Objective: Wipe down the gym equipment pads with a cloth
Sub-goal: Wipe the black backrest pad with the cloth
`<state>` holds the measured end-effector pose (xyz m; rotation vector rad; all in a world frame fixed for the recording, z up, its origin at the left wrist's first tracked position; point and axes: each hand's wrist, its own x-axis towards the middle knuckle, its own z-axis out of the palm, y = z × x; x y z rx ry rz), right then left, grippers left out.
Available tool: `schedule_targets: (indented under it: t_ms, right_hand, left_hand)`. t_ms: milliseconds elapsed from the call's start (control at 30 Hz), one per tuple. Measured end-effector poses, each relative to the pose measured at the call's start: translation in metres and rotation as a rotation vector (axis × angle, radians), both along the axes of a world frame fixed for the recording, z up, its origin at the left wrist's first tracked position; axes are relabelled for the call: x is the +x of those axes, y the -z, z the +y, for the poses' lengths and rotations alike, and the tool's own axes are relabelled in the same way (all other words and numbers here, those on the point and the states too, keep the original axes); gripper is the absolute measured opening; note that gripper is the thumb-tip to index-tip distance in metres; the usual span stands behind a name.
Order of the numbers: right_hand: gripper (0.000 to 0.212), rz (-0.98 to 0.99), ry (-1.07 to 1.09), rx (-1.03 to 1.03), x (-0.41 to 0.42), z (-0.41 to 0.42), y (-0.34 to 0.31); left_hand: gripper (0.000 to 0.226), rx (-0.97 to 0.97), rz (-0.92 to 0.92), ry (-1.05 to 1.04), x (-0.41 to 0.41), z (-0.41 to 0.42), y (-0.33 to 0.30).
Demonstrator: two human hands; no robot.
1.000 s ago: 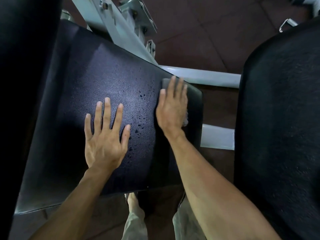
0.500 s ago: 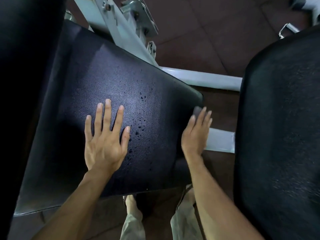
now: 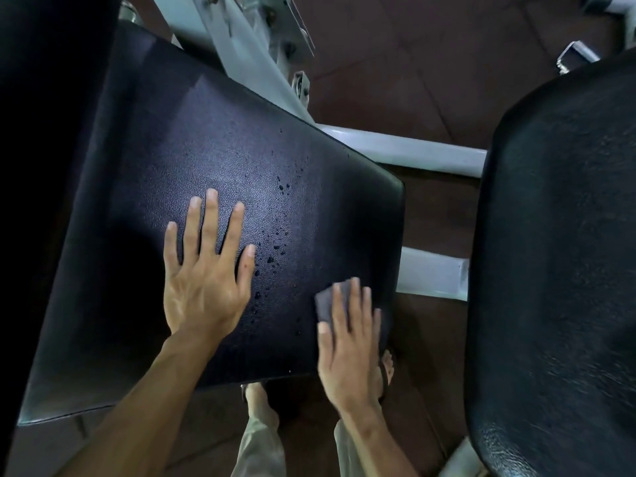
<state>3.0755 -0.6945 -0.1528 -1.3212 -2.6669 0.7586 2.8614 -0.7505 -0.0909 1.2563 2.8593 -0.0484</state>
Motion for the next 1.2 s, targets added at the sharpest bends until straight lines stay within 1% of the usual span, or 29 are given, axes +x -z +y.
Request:
schedule_targets:
  t_ms: [100,200,267,333,433,533,633,700,767,867,900,933,967,1000,1067,1133,1200]
  right_hand:
    - [0.055,-0.022,0.178,-0.021,-0.015,0.048,0.008]
    - [0.056,0.014,0.372,-0.096,-0.067,0.113,0.008]
    - [0.059,0.054,0.432,-0.122,-0.112,0.143,-0.001]
    - [0.061,0.104,0.331,-0.116,-0.15,0.144,-0.012]
    - [0.056,0.207,0.036,-0.079,-0.158,0.104,-0.027]
    - [0.054,0.211,-0.125,-0.082,-0.106,0.052,-0.027]
    - [0.054,0.092,-0.161,-0.026,-0.035,0.011,-0.012]
    - [0.055,0.022,-0.073,-0.028,-0.007,0.007,-0.003]
    - [0.055,0.008,0.082,-0.067,-0.01,0.029,0.001]
    - [0.055,0.026,0.367,-0.105,-0.063,0.094,0.001]
    - [0.055,0.049,0.446,-0.133,-0.088,0.12,0.0]
    - [0.055,0.074,0.478,-0.159,-0.114,0.139,-0.003]
    - [0.055,0.089,0.451,-0.165,-0.136,0.15,-0.007]
    - [0.055,0.106,0.377,-0.153,-0.153,0.149,-0.011]
    - [0.056,0.19,0.201,-0.098,-0.165,0.123,-0.021]
    - [0.054,0.264,0.091,-0.09,-0.148,0.078,-0.029]
    - [0.054,0.268,0.033,-0.164,-0.111,0.029,-0.03]
  left_hand:
    - [0.058,-0.001,0.004,0.007,-0.001,0.001,0.0]
    - [0.058,-0.006,0.009,0.006,0.0,0.001,0.0]
    - [0.058,-0.007,0.015,0.008,0.0,0.001,0.0]
    - [0.058,0.0,0.006,0.003,0.0,0.002,0.0]
    - [0.057,0.014,-0.004,-0.014,0.001,0.002,-0.001]
    - [0.056,0.015,-0.004,-0.012,0.002,0.002,-0.002]
    - [0.056,0.01,-0.005,-0.016,0.001,0.002,-0.002]
    - [0.055,0.006,0.004,-0.012,0.001,0.001,-0.001]
    - [0.055,0.003,0.009,-0.007,0.001,0.002,0.0]
    - [0.055,0.003,0.0,-0.01,0.0,0.002,0.0]
    - [0.056,0.006,-0.007,-0.013,0.001,0.002,0.0]
    - [0.056,0.005,-0.015,-0.017,0.001,0.003,0.0]
    - [0.056,0.003,-0.023,-0.021,0.001,0.003,0.0]
    - [0.057,0.003,-0.032,-0.024,0.001,0.003,-0.001]
    - [0.057,0.004,-0.045,-0.03,0.001,0.004,-0.002]
    - [0.056,0.007,-0.057,-0.037,0.002,0.004,-0.003]
    - [0.056,0.01,-0.068,-0.046,0.002,0.005,-0.003]
